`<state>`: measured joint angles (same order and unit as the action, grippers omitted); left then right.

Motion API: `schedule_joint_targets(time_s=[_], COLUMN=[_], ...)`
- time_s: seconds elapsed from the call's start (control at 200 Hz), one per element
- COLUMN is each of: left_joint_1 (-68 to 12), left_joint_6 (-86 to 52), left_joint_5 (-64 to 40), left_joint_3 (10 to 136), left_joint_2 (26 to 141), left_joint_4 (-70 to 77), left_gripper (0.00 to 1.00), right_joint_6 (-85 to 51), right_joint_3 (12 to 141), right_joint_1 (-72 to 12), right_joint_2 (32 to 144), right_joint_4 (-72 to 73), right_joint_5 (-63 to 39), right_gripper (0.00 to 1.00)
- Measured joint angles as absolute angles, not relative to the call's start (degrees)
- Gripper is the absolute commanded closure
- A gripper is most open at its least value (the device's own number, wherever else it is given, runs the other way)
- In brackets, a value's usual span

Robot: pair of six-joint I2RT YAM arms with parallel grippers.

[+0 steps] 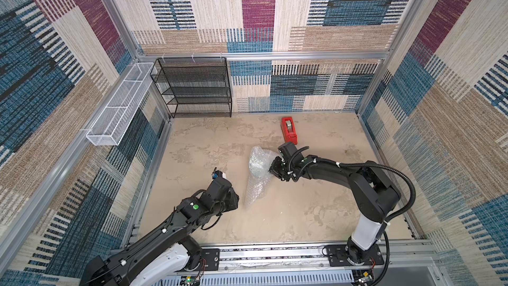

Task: Wrap bowls in bubble wrap
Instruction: Wrap the bowl in bubble wrap.

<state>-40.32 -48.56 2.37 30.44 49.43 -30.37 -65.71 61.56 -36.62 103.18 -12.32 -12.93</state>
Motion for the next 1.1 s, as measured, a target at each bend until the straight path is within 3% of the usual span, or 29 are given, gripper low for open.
schedule_joint_targets(time_s=[0.301,0.621,1.102], left_joint_1=[-41.47,-41.78,-42.37], left_joint_6=[-49.45,-48.62,-47.62], left_joint_5=[-0.49,-2.20,-1.39], left_joint_3=[30.24,27.18,27.18], left_joint_2=[57.74,58.26,69.65], left_joint_4=[-27.55,-18.22,-10.48], left_gripper=[0.56,0.47,0.48], right_joint_6=[-67.20,-67.20,-67.16], right_joint_3=[63.40,64.71,65.21], right_joint_1=[-36.64,-36.69,-36.69], right_joint_2=[104.55,105.43,106.15], right_joint_4=[-13.87,-14.92,-14.90], right_joint_5=[-13.54,-13.93,-14.46], right_gripper=[0.91,0.92,0.91])
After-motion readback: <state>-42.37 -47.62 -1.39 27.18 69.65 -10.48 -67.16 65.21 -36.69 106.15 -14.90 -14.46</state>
